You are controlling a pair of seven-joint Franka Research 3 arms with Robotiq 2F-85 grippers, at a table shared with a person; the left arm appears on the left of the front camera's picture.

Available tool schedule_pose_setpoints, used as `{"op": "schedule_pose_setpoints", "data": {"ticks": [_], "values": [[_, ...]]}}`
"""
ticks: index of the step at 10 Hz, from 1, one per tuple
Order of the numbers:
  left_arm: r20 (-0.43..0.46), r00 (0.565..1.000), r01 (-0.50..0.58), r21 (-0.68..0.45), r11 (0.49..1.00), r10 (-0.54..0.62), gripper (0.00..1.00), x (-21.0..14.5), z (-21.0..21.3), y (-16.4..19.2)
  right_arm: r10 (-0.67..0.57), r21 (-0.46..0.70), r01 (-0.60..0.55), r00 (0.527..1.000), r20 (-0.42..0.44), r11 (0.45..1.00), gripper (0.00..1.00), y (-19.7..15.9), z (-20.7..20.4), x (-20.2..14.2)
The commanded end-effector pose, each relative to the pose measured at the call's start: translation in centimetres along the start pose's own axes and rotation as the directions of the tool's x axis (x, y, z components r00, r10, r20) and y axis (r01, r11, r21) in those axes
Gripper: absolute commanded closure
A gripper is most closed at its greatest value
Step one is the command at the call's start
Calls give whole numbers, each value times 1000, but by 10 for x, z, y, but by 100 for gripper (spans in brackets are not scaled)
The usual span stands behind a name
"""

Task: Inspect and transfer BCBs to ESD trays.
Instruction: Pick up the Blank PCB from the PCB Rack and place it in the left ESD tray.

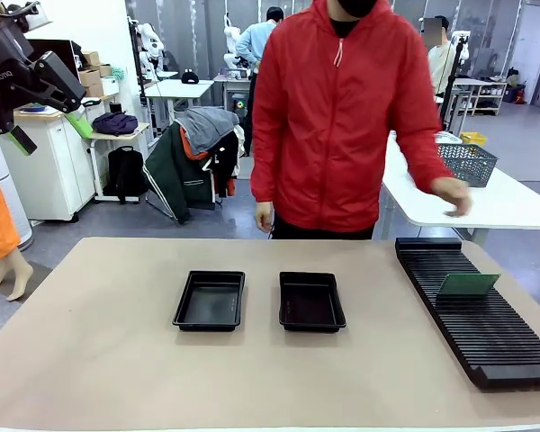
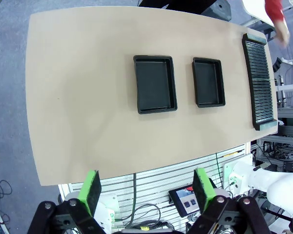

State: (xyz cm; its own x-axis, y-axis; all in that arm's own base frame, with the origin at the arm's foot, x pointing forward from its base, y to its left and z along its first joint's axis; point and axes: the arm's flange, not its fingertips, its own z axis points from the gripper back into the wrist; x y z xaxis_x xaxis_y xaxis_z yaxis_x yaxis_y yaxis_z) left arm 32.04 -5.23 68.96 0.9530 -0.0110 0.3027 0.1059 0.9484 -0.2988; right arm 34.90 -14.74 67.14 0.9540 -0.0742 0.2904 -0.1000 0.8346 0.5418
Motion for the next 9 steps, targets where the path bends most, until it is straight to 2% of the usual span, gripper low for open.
{"op": "schedule_pose_setpoints", "data": {"ticks": [1,3,6,9], "values": [[0,1000,-1,0,1000,1,0,-1,-1,0,0,0,0,1000,0,1000,0,0,0,0],[0,1000,-1,0,1000,1,0,-1,-1,0,20,-30,-20,1000,4,999,0,4,-1,5],[0,1000,-1,0,1000,1,0,-1,-1,0,187,-117,-188,982,-16,975,0,12,-24,21],[0,1000,-1,0,1000,1,0,-1,-1,0,378,-189,-393,919,-111,900,0,0,-53,25]]}}
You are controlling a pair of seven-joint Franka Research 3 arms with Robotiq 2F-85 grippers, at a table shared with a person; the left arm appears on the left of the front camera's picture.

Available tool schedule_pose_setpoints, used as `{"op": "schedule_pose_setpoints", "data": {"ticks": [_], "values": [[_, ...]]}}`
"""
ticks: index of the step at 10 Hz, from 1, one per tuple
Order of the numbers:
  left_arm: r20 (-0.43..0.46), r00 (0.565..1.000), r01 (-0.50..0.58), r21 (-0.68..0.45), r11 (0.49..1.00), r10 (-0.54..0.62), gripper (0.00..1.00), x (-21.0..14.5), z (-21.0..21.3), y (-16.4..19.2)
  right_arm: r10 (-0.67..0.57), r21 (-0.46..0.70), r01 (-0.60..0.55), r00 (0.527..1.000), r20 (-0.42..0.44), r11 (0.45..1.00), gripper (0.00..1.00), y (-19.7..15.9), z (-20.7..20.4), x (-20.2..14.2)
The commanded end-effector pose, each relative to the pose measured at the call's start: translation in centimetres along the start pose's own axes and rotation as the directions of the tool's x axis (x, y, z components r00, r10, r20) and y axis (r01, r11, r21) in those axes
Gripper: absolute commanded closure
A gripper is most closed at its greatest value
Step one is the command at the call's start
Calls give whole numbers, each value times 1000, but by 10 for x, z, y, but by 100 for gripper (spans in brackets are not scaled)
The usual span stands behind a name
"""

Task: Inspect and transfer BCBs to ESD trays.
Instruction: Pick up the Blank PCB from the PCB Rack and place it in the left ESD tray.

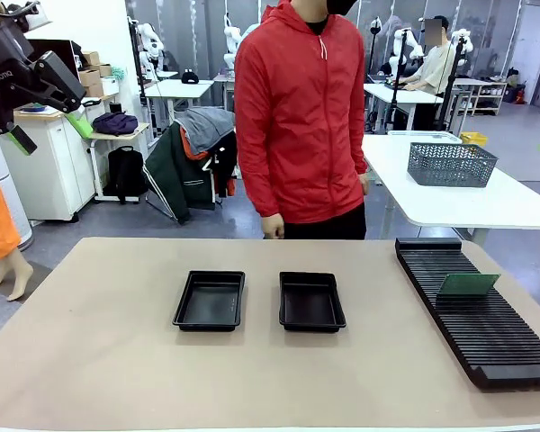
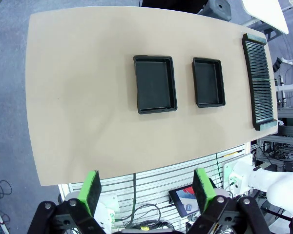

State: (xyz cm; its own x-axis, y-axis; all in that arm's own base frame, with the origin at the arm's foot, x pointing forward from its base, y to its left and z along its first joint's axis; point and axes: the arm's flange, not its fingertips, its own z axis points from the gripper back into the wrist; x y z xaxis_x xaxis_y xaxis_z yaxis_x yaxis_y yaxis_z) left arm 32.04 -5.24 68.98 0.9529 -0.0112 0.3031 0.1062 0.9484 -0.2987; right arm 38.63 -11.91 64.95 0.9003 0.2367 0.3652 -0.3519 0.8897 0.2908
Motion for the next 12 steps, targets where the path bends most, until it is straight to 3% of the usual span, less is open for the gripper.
{"op": "schedule_pose_setpoints", "data": {"ticks": [1,2,5,6,7,12], "values": [[0,1000,-2,0,1000,2,0,-1,-1,0,172,-69,-174,985,-33,982,0,-6,-24,-3],[0,1000,-2,0,1000,2,0,-1,-1,0,257,-84,-261,965,-60,962,0,-14,-36,-5],[0,1000,-2,0,1000,2,0,-1,-1,0,521,-114,-540,838,-159,834,0,-17,-83,-3],[0,1000,-2,0,1000,2,0,-1,-1,0,600,-101,-622,778,-184,776,0,-20,-97,-4],[0,1000,-2,0,1000,2,0,-1,-1,0,702,-83,-728,680,-213,680,0,-21,-115,-4],[0,1000,-2,0,1000,2,0,-1,-1,0,870,-4,-906,407,-279,423,0,-44,-190,-5]]}}
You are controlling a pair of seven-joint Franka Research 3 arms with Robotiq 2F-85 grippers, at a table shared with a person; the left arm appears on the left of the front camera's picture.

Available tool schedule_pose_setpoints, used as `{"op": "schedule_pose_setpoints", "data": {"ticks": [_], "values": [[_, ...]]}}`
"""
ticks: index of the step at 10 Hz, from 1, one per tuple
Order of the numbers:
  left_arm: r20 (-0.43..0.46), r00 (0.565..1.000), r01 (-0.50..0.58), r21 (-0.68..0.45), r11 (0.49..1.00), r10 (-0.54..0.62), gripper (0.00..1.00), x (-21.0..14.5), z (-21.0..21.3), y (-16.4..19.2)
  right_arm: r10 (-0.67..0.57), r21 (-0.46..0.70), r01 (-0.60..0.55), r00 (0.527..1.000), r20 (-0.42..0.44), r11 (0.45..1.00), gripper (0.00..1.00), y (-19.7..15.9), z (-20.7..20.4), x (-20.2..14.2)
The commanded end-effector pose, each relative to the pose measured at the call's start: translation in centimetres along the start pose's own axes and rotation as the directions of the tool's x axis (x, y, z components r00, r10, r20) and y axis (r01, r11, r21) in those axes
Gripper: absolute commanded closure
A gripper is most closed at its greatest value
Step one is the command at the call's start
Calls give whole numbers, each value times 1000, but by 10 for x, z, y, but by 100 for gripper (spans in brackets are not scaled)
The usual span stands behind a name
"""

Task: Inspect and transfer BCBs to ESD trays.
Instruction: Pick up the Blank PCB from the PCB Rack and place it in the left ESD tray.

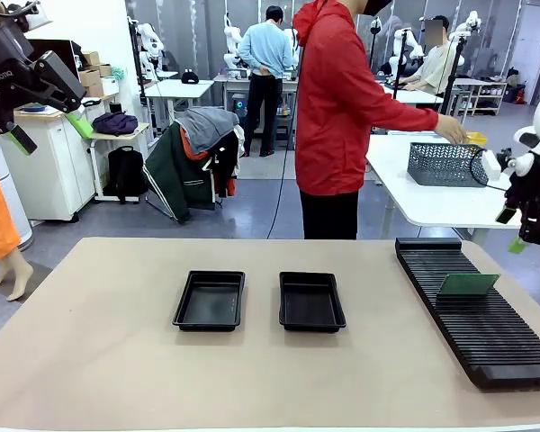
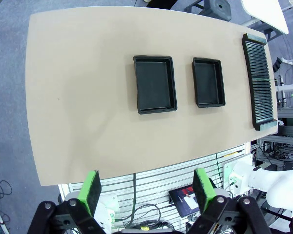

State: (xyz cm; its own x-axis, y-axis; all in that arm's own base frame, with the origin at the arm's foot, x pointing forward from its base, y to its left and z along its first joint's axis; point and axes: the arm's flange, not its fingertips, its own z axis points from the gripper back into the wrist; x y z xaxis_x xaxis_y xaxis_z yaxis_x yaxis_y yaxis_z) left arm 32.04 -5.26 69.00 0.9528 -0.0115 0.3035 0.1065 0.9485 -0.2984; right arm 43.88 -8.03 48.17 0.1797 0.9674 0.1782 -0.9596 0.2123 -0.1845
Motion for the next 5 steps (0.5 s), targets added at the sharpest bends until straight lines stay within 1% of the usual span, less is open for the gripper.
{"op": "schedule_pose_setpoints", "data": {"ticks": [1,2,5], "values": [[0,1000,-2,0,1000,2,0,-1,-1,1,87,-9,-87,996,-19,996,0,-9,-29,-5],[0,1000,-2,0,1000,2,0,-1,-1,1,106,-16,-107,993,-48,994,0,-12,-42,-4],[0,1000,-2,0,1000,2,0,-1,-1,1,107,-24,-110,991,-85,994,0,-25,-83,4]]}}
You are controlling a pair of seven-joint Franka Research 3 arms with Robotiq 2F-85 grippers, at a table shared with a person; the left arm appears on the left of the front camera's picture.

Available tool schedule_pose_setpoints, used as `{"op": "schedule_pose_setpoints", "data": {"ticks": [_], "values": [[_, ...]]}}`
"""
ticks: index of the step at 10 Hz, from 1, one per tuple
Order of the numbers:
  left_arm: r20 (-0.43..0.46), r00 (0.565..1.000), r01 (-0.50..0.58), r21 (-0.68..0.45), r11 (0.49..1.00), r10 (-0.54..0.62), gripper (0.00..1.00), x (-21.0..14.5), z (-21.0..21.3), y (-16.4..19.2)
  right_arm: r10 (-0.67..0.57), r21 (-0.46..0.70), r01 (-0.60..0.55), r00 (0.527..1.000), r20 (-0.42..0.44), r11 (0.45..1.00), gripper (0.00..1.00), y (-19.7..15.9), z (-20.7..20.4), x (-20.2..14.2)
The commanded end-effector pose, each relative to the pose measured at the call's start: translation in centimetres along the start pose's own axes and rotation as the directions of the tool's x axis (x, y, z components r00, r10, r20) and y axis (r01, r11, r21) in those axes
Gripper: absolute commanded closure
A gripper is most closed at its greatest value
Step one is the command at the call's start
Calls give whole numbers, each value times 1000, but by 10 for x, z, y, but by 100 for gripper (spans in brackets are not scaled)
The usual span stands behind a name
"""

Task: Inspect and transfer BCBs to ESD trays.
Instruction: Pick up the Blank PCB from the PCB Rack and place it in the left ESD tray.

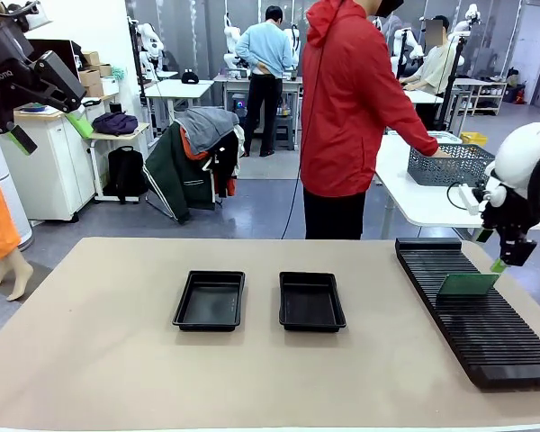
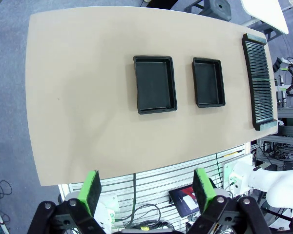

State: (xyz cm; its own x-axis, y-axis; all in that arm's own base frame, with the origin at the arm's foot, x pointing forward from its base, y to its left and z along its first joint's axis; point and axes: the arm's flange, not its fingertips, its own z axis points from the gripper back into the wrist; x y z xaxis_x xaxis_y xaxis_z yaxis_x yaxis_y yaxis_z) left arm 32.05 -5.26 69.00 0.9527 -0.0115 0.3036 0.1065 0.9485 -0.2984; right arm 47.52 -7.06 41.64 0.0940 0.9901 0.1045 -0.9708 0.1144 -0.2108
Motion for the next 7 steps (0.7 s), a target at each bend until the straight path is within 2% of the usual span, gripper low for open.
{"op": "schedule_pose_setpoints", "data": {"ticks": [1,7], "values": [[0,1000,-2,0,1000,2,0,-1,-1,1,11,-14,-11,999,-35,1000,0,-8,-24,1],[0,1000,-2,0,1000,2,0,-1,-1,1,-4,-9,3,999,-33,1000,0,-14,-58,-6]]}}
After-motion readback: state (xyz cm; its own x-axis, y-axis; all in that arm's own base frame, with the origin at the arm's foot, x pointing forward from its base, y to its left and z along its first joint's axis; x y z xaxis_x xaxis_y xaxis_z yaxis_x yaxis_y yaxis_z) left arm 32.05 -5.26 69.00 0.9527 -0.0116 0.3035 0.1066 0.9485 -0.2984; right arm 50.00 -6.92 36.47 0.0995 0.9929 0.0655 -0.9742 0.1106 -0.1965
